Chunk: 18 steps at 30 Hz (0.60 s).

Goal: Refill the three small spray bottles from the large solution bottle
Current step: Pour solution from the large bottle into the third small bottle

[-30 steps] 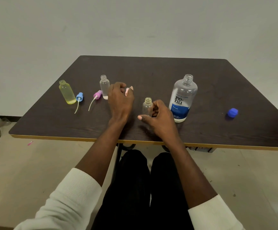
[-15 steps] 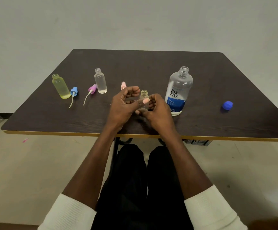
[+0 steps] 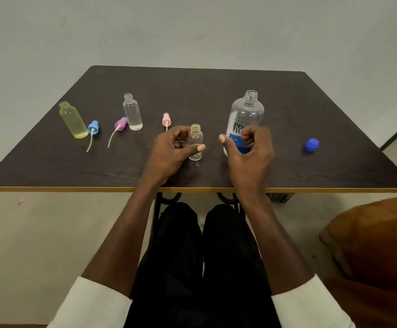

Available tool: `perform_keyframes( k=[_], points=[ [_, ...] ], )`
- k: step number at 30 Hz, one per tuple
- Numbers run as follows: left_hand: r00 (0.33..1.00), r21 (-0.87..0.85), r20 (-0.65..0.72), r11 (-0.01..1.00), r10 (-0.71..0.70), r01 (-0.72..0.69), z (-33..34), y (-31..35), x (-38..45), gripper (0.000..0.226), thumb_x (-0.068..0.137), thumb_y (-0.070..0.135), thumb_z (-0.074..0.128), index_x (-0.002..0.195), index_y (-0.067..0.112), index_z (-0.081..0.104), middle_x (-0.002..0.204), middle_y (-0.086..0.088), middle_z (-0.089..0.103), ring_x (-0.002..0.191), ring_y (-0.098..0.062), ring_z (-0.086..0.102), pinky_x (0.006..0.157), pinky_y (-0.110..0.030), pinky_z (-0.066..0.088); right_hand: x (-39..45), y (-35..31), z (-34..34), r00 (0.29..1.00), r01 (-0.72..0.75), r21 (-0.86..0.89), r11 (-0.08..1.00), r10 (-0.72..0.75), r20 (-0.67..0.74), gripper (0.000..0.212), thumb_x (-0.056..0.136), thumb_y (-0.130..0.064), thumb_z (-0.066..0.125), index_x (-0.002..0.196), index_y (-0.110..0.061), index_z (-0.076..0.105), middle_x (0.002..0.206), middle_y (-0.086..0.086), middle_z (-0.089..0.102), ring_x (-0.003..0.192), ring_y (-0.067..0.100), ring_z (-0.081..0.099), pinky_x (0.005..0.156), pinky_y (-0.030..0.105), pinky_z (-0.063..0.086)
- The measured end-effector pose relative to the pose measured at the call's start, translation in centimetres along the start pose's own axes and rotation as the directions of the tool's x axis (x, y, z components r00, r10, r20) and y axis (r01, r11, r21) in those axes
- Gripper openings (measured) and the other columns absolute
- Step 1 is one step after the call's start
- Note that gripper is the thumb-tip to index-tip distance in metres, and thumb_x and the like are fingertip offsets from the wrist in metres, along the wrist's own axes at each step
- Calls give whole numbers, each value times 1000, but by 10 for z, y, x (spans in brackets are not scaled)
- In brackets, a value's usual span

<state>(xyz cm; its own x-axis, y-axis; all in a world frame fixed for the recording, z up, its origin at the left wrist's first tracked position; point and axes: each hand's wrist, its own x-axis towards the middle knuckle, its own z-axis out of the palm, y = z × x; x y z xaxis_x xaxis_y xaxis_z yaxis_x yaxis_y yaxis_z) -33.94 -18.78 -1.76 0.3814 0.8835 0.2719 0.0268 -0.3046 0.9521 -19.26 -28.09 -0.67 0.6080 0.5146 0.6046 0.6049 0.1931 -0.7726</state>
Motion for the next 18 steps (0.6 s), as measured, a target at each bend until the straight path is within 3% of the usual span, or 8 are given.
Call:
perform_keyframes(
  k=[3,6,10,14,18],
  points=[
    [1000,-5,-7,1000,-2,2,0,0,0,38,79,10,85,113,14,70,104,-4,77,99,-26,74,91,-35,60,17,2,-1,995,-81,-13,997,81,-51,62,72,-35,84,116,-10,48,116,0,45,108,13,48,85,5,37],
    [1000,0,-9,1000,1,-1,0,1,0,38,80,11,85,114,16,70,105,-4,77,101,-24,73,90,-31,60,30,6,0,986,-165,34,986,165,3,81,70,-41,84,133,-14,41,131,-1,43,120,9,44,88,0,34],
    [1000,5,-4,1000,3,-3,-1,0,0,39,80,13,84,115,17,69,106,-3,77,102,-22,73,91,-30,59,39,7,1,979,-189,85,978,182,90,68,71,-39,84,125,-22,46,121,-8,54,108,5,55,83,12,47],
    [1000,22,-11,1000,16,-15,-1,-1,1,39,81,15,84,116,20,68,108,-4,76,103,-22,73,94,-34,59,45,4,0,979,-173,105,979,159,128,59,69,-31,85,117,-24,52,112,-12,60,100,-1,59,79,10,48],
    [999,17,-18,999,27,-27,-1,-3,2,41,82,13,83,120,18,68,109,-4,76,104,-21,73,94,-34,58,49,4,0,974,-80,89,993,59,218,57,68,-28,84,117,-28,54,113,-9,62,102,7,60,83,19,51]
  ],
)
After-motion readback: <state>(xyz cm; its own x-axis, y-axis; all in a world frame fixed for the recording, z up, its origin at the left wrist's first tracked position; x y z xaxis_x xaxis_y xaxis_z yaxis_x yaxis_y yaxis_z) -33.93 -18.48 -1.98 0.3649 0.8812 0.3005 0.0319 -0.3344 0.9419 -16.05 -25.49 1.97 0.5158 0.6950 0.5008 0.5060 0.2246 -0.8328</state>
